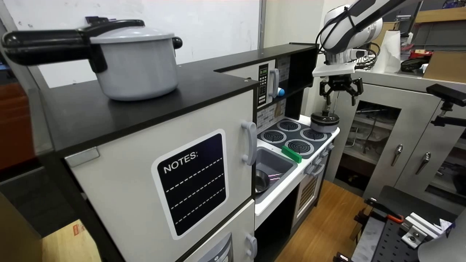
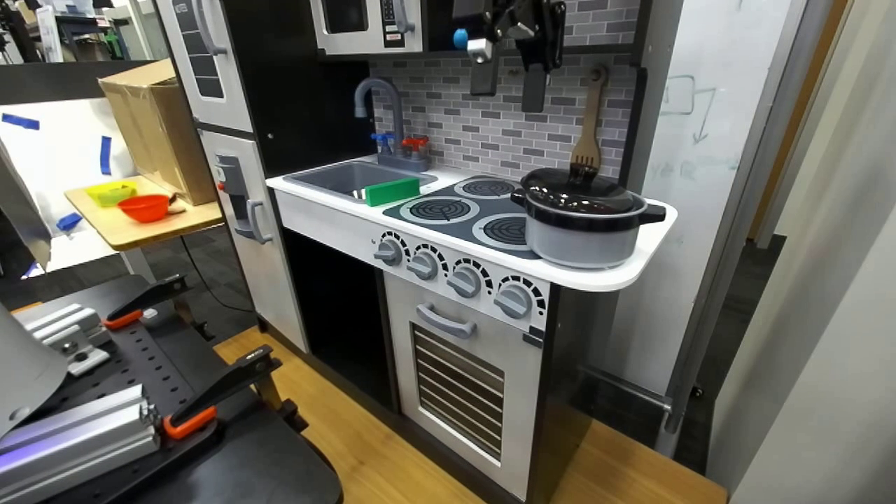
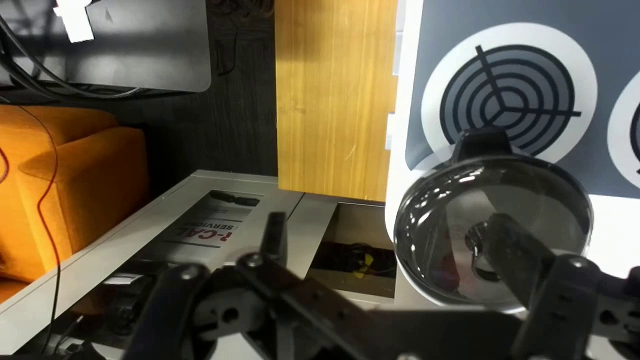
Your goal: Remove the lid from the grey pot on the right side of the stove
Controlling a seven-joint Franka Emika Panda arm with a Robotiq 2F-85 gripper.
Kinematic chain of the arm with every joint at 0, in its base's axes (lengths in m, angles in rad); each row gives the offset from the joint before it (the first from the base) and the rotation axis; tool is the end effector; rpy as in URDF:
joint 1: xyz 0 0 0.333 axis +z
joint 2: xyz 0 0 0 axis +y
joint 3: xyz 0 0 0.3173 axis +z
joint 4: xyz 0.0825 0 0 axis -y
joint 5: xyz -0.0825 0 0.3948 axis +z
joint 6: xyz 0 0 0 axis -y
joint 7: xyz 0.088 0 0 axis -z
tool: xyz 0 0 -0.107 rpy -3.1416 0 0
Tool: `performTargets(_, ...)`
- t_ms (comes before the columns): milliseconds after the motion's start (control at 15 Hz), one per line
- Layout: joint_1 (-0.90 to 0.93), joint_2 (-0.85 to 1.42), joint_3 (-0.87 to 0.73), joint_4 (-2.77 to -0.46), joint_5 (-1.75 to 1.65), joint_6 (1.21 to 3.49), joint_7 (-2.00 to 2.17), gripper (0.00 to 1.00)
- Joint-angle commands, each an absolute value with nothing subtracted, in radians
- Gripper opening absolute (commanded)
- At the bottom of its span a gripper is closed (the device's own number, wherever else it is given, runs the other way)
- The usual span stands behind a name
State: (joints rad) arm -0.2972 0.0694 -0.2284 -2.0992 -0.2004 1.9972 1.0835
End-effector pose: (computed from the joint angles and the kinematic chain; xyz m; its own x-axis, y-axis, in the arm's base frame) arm 0.4668 -0.2838 0.3715 0.0687 -0.9947 0.0763 -0.9694 -0.0485 0.2407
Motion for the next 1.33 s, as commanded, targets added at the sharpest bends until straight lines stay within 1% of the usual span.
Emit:
performTargets(0,-0.279,0.087,-0.251,-2.073,-0.198,1.988,1.09,1.0)
performTargets(467,-0.277,0.108,-0.254,-2.047,-0.194,1.966,1.096,1.0)
performTargets(733,-0.296,0.159,-0.272,-1.995,-0.071,1.958,1.069,1.0)
performTargets(1267,-0.318,0.287,-0.323,-1.873,0.033,2.034,1.018,1.0)
